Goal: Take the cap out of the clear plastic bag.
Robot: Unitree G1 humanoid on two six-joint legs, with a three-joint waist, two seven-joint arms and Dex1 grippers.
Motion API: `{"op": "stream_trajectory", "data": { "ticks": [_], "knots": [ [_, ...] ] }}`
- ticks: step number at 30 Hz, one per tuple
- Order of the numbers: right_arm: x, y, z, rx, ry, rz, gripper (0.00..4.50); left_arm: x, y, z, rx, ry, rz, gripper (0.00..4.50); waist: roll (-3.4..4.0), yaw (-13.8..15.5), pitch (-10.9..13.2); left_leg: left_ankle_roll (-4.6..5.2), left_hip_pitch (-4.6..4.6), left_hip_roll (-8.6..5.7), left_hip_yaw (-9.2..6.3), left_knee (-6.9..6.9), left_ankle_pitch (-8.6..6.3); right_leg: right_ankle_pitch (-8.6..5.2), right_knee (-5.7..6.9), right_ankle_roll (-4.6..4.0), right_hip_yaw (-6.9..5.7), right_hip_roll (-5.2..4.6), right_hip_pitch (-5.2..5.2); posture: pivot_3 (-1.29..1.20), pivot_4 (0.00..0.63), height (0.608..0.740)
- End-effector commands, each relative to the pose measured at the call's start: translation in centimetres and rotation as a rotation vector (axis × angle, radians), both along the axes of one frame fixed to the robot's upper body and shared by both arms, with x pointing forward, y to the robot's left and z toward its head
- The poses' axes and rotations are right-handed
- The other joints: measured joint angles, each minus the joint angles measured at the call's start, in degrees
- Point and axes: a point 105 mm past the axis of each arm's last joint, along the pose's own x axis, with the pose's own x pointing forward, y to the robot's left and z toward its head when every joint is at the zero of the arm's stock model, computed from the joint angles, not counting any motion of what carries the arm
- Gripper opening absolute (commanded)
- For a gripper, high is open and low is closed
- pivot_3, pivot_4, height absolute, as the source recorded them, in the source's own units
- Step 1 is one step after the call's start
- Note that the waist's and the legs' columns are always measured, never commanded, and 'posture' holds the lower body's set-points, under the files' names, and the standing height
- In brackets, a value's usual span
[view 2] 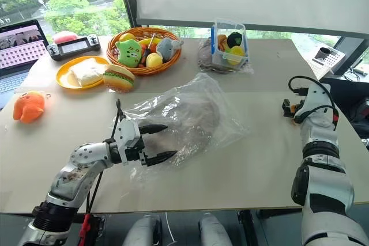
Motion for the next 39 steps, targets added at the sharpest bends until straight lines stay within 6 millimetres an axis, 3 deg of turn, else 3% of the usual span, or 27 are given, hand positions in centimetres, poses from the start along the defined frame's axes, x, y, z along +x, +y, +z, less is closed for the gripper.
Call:
{"op": "stream_trajectory", "data": {
  "ticks": [1, 3, 7, 10, 12, 18, 27, 39],
  "knots": [
    [-2.1, 2.8, 5.7, -0.055, -0.172, 0.221, 4.47, -0.5, -0.5, 0.4, 0.012, -0.032, -0.050, 4.50, 0.05, 0.03, -0.01, 0.00, 0.00, 0.00, -0.01, -0.01, 0.00, 0.00, 0.01, 0.00, -0.01, 0.00, -0.01, 0.00, 0.150, 0.728],
    [-4.4, 5.6, 5.7, -0.034, -0.146, 0.406, 4.47, -0.6, -0.6, 0.3, 0.022, -0.031, -0.075, 4.50, 0.08, 0.16, -0.02, 0.00, -0.01, 0.00, -0.08, -0.03, 0.00, -0.01, 0.02, 0.01, -0.06, 0.00, 0.02, 0.00, 0.150, 0.728],
    [-11.2, 11.9, 5.1, 0.045, -0.021, 0.830, 4.47, -1.1, -1.3, 0.4, 0.032, -0.026, -0.144, 4.50, 0.15, 1.11, -0.06, 0.00, -0.02, 0.00, -0.12, -0.01, 0.00, -0.02, 0.01, 0.01, -0.11, 0.00, 0.06, 0.00, 0.150, 0.728],
    [-16.5, 15.3, 3.5, 0.126, 0.120, 1.100, 4.47, -1.2, -1.5, 0.7, 0.035, -0.025, -0.175, 4.50, 0.16, 1.33, -0.07, 0.00, -0.01, 0.00, -0.13, 0.10, 0.00, -0.06, 0.01, 0.07, -0.13, 0.00, 0.13, 0.00, 0.150, 0.728],
    [-18.7, 16.6, 2.1, 0.154, 0.210, 1.180, 4.47, -1.3, -1.6, 0.7, 0.048, -0.026, -0.194, 4.50, 0.14, 1.32, -0.07, 0.00, 0.01, 0.00, -0.19, 0.14, 0.00, -0.17, 0.00, 0.25, -0.18, 0.00, 0.20, 0.00, 0.150, 0.728],
    [-20.2, 17.7, 0.1, 0.104, 0.275, 1.146, 4.47, -1.6, -1.1, 0.3, 0.134, -0.058, -0.210, 4.50, 0.14, 1.22, -0.08, 0.00, 0.08, 0.00, -0.23, 0.19, 0.00, -0.30, 0.01, 0.43, -0.19, 0.00, 0.21, 0.00, 0.150, 0.728],
    [-22.5, 19.8, -0.3, 0.101, 0.282, 1.189, 4.47, -1.7, -0.3, 0.5, 0.160, -0.053, -0.160, 4.50, 0.13, 1.46, -0.08, 0.00, -0.04, -0.02, -0.29, 0.18, 0.00, -0.38, 0.00, 0.41, -0.24, -0.01, 0.15, 0.00, 0.150, 0.728],
    [-22.0, 19.1, -0.1, 0.068, 0.277, 1.132, 4.47, 1.0, -1.7, -4.0, 0.434, -0.084, -0.036, 4.50, 0.11, 1.54, -0.09, 0.00, -0.03, -0.07, -0.36, 0.22, 0.00, -0.39, 0.00, 0.40, -0.26, -0.01, 0.18, 0.00, 0.150, 0.728]
  ]
}}
